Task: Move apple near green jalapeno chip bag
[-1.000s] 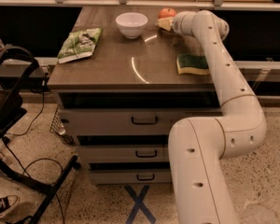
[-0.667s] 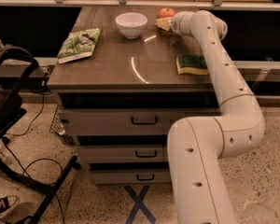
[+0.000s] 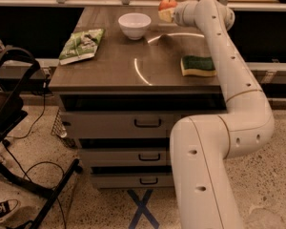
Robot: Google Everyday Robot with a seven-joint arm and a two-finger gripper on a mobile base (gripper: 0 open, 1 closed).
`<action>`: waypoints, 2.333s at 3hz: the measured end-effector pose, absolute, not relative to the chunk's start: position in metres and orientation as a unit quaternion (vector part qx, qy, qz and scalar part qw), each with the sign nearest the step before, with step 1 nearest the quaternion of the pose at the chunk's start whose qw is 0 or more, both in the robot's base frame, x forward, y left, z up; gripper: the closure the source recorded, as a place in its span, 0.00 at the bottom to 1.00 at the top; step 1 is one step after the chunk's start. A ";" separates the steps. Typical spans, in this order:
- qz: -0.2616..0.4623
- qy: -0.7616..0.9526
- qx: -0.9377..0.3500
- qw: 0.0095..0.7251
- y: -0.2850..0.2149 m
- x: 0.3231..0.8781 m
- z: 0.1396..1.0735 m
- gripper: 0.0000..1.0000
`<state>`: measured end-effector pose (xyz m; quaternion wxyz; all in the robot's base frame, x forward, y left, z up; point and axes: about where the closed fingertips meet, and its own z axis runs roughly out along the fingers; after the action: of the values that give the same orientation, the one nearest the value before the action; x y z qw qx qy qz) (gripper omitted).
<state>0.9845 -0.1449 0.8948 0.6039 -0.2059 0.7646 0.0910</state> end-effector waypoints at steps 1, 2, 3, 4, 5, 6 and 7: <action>0.063 0.763 -0.232 0.600 -0.150 0.957 0.960 1.00; 0.051 0.769 -0.247 0.588 -0.156 0.935 0.989 1.00; 0.054 0.781 -0.249 0.570 -0.175 0.909 1.001 1.00; 0.088 0.844 -0.229 0.476 -0.196 0.875 0.914 1.00; 0.122 0.891 -0.197 0.390 -0.208 0.836 0.834 1.00; 0.123 0.892 -0.198 0.388 -0.206 0.839 0.832 1.00; 0.123 0.892 -0.198 0.388 -0.206 0.839 0.833 1.00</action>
Offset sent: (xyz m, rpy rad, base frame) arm -0.1345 -0.0076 0.1128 -0.1727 0.0160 0.0153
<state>0.8388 -0.2057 0.8329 0.3884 -0.1977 0.8916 0.1233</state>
